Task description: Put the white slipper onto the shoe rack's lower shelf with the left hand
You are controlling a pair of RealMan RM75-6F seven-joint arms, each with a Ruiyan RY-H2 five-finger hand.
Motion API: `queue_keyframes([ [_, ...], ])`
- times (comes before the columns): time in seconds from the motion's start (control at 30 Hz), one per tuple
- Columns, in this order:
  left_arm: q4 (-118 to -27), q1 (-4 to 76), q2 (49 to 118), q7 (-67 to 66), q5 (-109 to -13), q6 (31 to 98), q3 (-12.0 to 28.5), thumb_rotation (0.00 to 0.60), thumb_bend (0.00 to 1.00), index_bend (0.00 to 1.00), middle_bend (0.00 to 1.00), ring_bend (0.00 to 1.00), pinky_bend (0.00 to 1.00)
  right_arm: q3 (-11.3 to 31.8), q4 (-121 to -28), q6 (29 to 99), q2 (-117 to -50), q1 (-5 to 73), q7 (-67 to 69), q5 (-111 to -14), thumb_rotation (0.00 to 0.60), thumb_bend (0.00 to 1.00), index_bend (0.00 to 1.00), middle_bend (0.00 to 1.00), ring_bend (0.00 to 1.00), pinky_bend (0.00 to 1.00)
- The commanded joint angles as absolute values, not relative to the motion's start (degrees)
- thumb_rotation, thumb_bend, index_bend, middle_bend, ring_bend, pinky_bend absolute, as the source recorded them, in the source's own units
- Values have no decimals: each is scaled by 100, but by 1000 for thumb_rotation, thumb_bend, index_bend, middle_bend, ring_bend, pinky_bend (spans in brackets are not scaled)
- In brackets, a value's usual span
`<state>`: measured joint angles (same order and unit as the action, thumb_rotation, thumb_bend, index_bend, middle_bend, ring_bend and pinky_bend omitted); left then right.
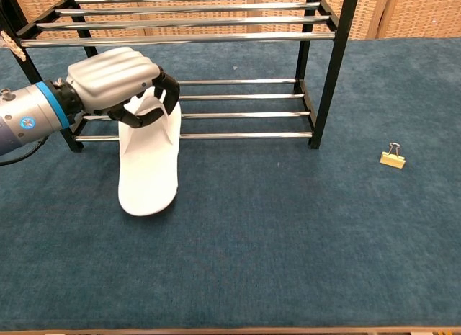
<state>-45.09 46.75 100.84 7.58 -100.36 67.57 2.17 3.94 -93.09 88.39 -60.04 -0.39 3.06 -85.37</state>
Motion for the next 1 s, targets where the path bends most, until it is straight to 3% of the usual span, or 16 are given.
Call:
queue_keyframes([
  [0.03,-4324,4786,10167,855,-9980,6693,226,600,563,715,524,457,553,395,-9312,8841,-6005,-40,309,-8537,600,0,0,0,0,0],
  [1.0,-2770,5329,10889,1518,-9712,6329,67,600,541,708,524,445,553,447,-9215,8650,-6038,24,358,-8328,600,0,0,0,0,0],
])
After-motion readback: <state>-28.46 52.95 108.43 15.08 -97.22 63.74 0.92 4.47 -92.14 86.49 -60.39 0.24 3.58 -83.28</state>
